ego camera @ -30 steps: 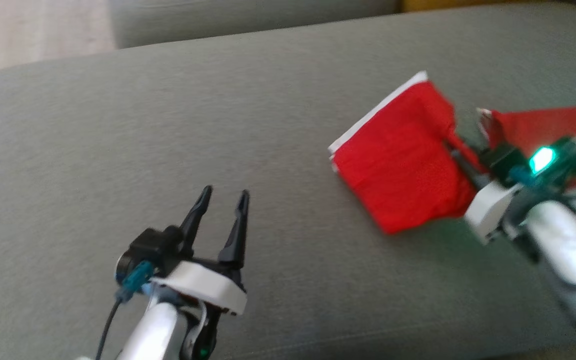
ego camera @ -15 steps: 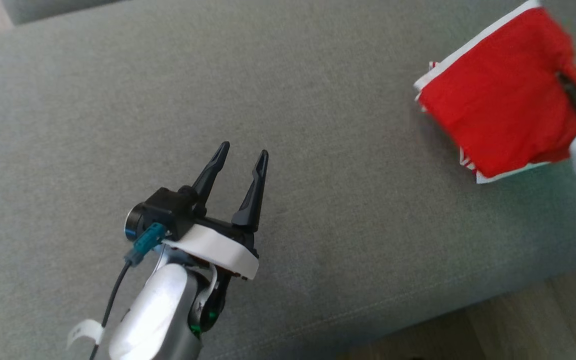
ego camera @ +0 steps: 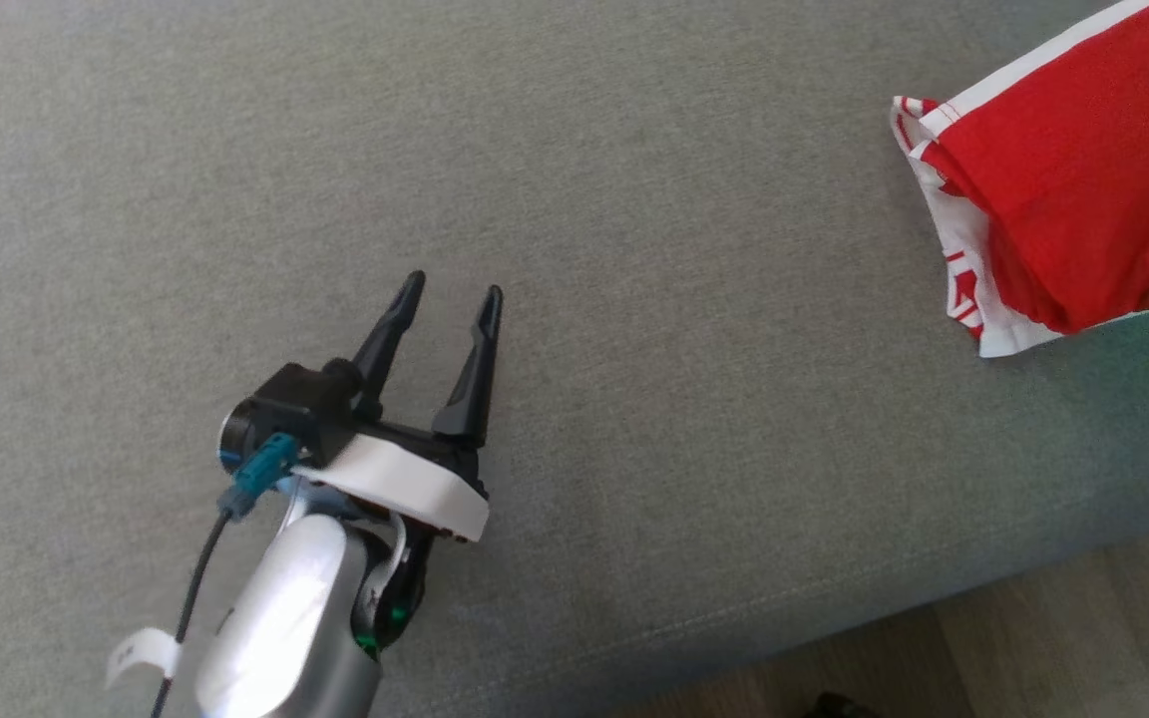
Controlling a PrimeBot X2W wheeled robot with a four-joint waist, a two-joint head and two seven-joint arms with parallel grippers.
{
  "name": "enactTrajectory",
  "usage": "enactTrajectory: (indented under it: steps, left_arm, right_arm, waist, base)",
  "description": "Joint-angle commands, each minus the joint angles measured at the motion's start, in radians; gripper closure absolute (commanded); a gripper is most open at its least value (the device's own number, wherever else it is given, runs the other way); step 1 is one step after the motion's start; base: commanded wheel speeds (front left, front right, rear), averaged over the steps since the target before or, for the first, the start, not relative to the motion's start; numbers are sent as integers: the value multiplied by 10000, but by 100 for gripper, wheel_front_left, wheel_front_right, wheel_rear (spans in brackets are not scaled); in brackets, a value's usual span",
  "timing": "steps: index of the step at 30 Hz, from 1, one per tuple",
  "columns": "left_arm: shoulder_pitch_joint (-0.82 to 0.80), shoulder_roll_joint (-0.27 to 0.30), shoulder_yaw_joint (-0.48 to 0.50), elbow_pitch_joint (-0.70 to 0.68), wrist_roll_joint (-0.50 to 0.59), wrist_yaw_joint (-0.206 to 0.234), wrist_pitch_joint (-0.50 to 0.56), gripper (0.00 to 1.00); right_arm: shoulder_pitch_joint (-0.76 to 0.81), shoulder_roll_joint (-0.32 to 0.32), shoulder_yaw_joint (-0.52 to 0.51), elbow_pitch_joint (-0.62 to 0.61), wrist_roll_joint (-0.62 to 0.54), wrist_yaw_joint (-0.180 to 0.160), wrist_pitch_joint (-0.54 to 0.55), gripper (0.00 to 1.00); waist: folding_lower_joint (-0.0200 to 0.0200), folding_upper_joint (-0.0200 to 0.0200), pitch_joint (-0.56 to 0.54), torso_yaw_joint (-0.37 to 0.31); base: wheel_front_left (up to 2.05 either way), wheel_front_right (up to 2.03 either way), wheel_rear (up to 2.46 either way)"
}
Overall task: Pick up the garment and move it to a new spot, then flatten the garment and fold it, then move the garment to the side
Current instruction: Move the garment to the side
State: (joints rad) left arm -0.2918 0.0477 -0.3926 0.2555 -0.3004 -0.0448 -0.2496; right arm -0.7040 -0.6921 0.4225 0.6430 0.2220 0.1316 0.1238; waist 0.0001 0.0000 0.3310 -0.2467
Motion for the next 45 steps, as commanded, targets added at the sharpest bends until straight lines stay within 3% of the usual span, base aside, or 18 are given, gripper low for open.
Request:
enactTrajectory:
  steps: [1, 9, 10, 11, 12, 13, 14, 28, 34, 45]
  left_arm:
    - [-328, 26, 388, -305, 112, -21, -122, 0]
    - [-235, 26, 549, -297, 172, -85, -122, 0]
    - [-221, 26, 565, -291, 172, -86, -122, 0]
    - [-210, 26, 576, -287, 166, -85, -122, 0]
    - [-200, 26, 590, -283, 159, -84, -122, 0]
    - [-189, 26, 603, -277, 154, -83, -122, 0]
    - [-180, 26, 610, -271, 148, -84, -122, 0]
    - [108, 26, 624, -311, -150, 2, -122, 0]
    - [267, 26, 792, -448, -281, 67, -122, 0]
    - [1014, 26, 1471, -905, -565, 337, -122, 0]
  right_arm:
    - [184, -233, -77, -198, -137, -9, 43, 100]
    - [403, -12, -543, -381, -294, -9, 113, 100]
    - [427, 20, -568, -411, -312, -9, 132, 93]
    - [447, 52, -606, -460, -333, -9, 137, 83]
    - [471, 88, -642, -511, -358, -9, 147, 39]
    - [500, 125, -677, -560, -375, -9, 173, 3]
    - [528, 155, -722, -606, -384, -9, 203, 0]
    - [678, 279, -1397, -1439, -566, -9, 363, 0]
    - [680, 1084, -1802, -2261, -347, -9, -23, 0]
    - [2030, 4147, -2245, -3965, -89, -9, -1625, 0]
  waist:
    - [-1, 0, 40, 44]
    - [-1, 0, 74, 34]
    - [-1, 0, 57, 16]
    - [-1, 0, 43, -1]
    - [-1, 0, 22, -24]
    - [-1, 0, 0, -48]
    - [-1, 0, -18, -68]
    - [-1, 0, -658, -186]
    - [-1, 0, -1029, -41]
    - [-1, 0, -2180, 806]
  base:
    - [0, 0, 0]
    - [0, 0, 0]
    - [0, 0, 0]
    - [0, 0, 0]
    - [0, 0, 0]
    - [0, 0, 0]
    - [0, 0, 0]
    - [0, 0, 0]
    - [0, 0, 0]
    - [0, 0, 0]
